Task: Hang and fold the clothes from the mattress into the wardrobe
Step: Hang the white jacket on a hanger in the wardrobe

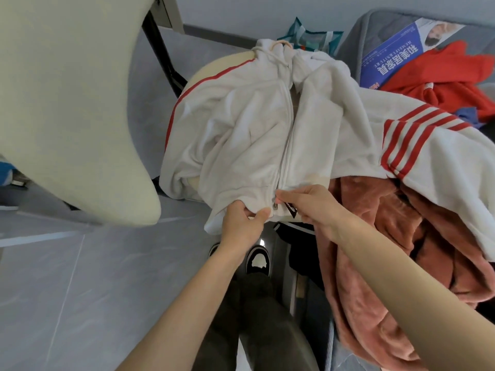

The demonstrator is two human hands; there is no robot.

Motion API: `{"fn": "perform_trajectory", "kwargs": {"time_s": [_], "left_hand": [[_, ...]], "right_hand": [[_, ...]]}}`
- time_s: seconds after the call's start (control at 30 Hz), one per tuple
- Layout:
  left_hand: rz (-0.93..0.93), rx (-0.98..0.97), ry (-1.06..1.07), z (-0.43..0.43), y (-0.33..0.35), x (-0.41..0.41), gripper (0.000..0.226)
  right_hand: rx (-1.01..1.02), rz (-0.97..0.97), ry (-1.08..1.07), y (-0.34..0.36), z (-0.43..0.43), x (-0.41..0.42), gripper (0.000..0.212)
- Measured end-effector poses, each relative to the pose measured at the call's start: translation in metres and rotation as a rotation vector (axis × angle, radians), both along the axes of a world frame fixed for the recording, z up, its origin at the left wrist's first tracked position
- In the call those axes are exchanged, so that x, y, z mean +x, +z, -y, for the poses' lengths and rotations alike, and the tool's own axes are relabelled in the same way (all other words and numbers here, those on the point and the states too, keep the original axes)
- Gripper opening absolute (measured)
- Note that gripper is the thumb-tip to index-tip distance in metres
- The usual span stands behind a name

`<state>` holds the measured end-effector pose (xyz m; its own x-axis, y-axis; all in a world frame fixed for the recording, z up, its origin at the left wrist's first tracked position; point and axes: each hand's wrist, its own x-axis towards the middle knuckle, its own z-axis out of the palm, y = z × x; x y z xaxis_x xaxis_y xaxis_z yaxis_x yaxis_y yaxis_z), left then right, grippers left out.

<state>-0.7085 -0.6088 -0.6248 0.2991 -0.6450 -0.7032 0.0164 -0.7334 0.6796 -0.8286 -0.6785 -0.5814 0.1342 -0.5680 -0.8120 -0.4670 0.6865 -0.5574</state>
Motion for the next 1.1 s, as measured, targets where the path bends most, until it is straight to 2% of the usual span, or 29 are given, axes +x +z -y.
{"fn": "perform_trajectory", "kwargs": {"time_s": [0.1,0.2,0.27,0.33,0.4,0.47,0.53,0.6,0.73,0.9,1.0,1.1], "left_hand": [[0.035,0.02,-0.012,-0.003,-0.007,0.007,0.017],[0.065,0.078,-0.084,-0.018,-0.015,0.006,0.021],[0.046,0.104,-0.031,-0.031,-0.022,0.005,0.022],[0.055,0.136,0.019,-0.041,-0.021,0.008,0.018],[0.148,0.169,-0.032,-0.05,-0.016,0.013,0.018],[0.397,0.157,-0.184,-0.054,-0.003,0.019,0.033],[0.647,0.048,-0.327,-0.05,0.007,0.023,0.042],[0.729,-0.06,-0.454,-0.034,0.009,0.021,0.048],[0.724,-0.148,-0.653,0.0,-0.001,-0.002,0.049],[0.69,-0.201,-0.598,0.009,-0.002,-0.004,0.026],[0.61,-0.214,-0.535,-0.005,-0.002,-0.001,0.011],[0.537,-0.21,-0.433,-0.018,-0.004,-0.004,0.015]], "right_hand": [[0.046,-0.049,-0.019,-0.004,0.013,0.009,0.015],[0.05,-0.04,-0.197,-0.008,0.034,0.014,0.017],[-0.01,-0.081,-0.162,-0.009,0.037,0.015,0.025],[-0.07,-0.124,-0.037,-0.008,0.026,0.017,0.022],[-0.144,-0.146,0.139,-0.009,0.013,0.015,0.024],[-0.258,-0.213,0.355,-0.008,0.005,0.008,0.033],[-0.357,-0.29,0.516,-0.004,0.004,0.001,0.04],[-0.401,-0.316,0.604,0.0,0.005,-0.002,0.043],[-0.385,-0.276,0.659,0.007,0.01,0.0,0.043],[-0.309,-0.231,0.684,0.017,0.014,0.008,0.042],[-0.33,-0.238,0.584,0.015,0.008,0.012,0.042],[-0.375,-0.269,0.535,0.009,0.005,0.022,0.036]]}}
